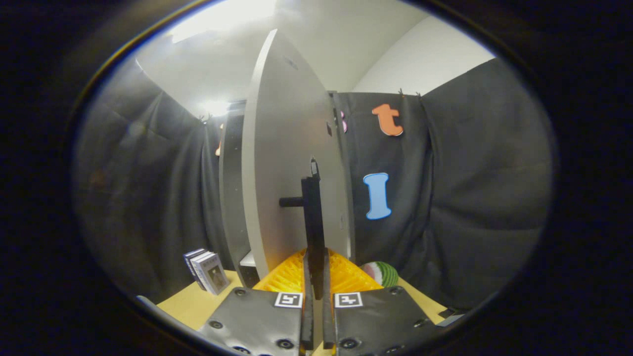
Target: Open the shoe cabinet door, grab the shoes and put them into the shoe cabinet, then close the shoe cabinet door.
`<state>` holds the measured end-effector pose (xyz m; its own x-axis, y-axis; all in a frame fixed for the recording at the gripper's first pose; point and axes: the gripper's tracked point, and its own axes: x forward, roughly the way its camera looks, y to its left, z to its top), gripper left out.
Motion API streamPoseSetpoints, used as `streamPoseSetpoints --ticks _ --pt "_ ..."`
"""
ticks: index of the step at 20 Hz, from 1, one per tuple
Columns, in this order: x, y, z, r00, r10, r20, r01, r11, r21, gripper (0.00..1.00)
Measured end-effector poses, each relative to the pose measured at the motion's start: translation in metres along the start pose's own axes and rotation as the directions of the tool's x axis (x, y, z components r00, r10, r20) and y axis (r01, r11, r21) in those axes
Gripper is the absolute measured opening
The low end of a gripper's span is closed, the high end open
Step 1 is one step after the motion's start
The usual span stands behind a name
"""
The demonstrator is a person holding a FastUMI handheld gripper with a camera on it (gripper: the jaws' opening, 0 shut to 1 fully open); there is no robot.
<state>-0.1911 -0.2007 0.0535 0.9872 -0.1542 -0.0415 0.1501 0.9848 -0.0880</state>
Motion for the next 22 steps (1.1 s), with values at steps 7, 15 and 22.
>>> streamPoseSetpoints --ticks 7,15,22 --pt "-0.013 -0.04 0.016 0.996 -0.076 0.036 0.077 0.997 0.0 0.07" --pt "-0.038 -0.059 0.026 0.988 -0.131 0.082 0.13 0.991 0.015 0.02" --pt "-0.04 -0.029 -0.025 0.997 -0.07 -0.023 0.071 0.997 0.02 0.02"
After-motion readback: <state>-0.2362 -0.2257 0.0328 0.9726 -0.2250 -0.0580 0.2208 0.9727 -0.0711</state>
